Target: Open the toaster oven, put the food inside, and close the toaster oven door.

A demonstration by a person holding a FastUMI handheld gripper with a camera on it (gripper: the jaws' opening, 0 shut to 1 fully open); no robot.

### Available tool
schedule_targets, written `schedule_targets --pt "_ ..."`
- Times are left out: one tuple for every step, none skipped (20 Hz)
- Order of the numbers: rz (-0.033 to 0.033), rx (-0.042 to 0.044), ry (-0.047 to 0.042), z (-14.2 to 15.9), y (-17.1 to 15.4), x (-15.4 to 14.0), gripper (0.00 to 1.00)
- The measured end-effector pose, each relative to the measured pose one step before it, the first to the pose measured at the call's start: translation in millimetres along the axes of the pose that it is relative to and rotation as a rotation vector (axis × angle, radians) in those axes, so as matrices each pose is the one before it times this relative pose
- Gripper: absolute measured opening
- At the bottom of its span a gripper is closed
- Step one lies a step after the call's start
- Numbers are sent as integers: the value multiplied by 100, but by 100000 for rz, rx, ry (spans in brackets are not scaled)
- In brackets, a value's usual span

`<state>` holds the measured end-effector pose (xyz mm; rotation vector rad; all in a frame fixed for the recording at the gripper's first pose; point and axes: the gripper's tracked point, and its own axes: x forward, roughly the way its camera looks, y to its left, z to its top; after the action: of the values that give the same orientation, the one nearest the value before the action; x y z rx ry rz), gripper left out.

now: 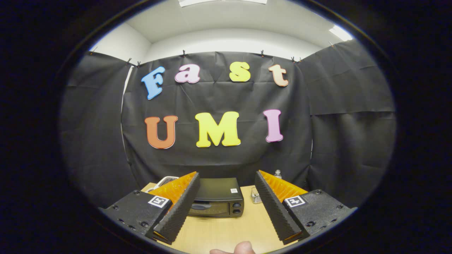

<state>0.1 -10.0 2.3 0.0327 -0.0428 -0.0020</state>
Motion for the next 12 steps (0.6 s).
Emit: schedule_targets --pt "481 758 106 -47 86 226 100" --pt "562 296 316 -84 169 251 100" --pt "413 360 -78 -56 94 346 100" --pt "164 756 -1128 174 117 389 100" --pt "402 1093 -445 24 150 438 100" --pt "590 1435 -471 -34 307 537 100" --pt "1232 645 803 -415 447 459 100" --pt "1364 45 565 -246 416 547 100" --pt "801 -469 31 -120 334 570 100" --pt "913 -45 535 -37 332 586 100" --pt "1065 214 452 -482 509 700 100" --pt "1374 474 471 -318 548 655 100"
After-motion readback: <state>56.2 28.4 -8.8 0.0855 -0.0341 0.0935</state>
